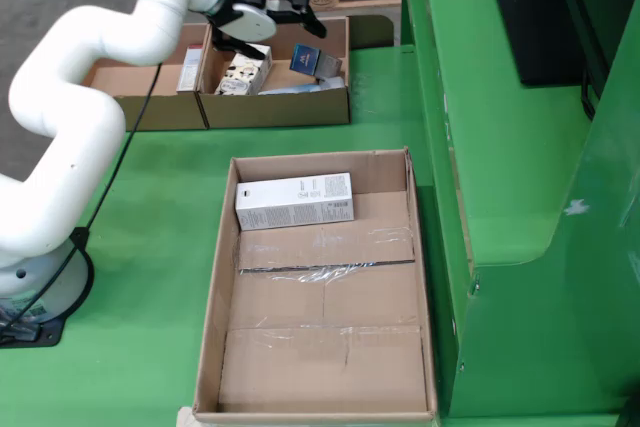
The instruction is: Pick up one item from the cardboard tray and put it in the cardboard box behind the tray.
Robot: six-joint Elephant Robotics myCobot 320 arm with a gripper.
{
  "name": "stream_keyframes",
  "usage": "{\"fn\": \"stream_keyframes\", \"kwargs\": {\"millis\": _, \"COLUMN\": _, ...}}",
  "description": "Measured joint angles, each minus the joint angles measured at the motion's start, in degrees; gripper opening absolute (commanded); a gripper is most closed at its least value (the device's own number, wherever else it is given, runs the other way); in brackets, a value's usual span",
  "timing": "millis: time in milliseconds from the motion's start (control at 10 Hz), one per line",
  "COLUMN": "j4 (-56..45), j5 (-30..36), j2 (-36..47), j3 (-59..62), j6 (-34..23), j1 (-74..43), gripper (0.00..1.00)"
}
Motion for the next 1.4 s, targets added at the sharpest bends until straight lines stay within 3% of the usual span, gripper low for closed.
{"fn": "stream_keyframes", "kwargs": {"millis": 300, "j4": -5.4, "j5": 8.7, "j2": 8.7, "j3": -2.5, "j6": 3.5, "j1": 0.1, "gripper": 1.0}}
{"fn": "stream_keyframes", "kwargs": {"millis": 800, "j4": 6.9, "j5": 22.1, "j2": 22.1, "j3": -15.9, "j6": 4.5, "j1": -0.5, "gripper": 1.0}}
{"fn": "stream_keyframes", "kwargs": {"millis": 1400, "j4": 22.7, "j5": 37.2, "j2": 16.9, "j3": -31.6, "j6": 7.5, "j1": -4.2, "gripper": 1.0}}
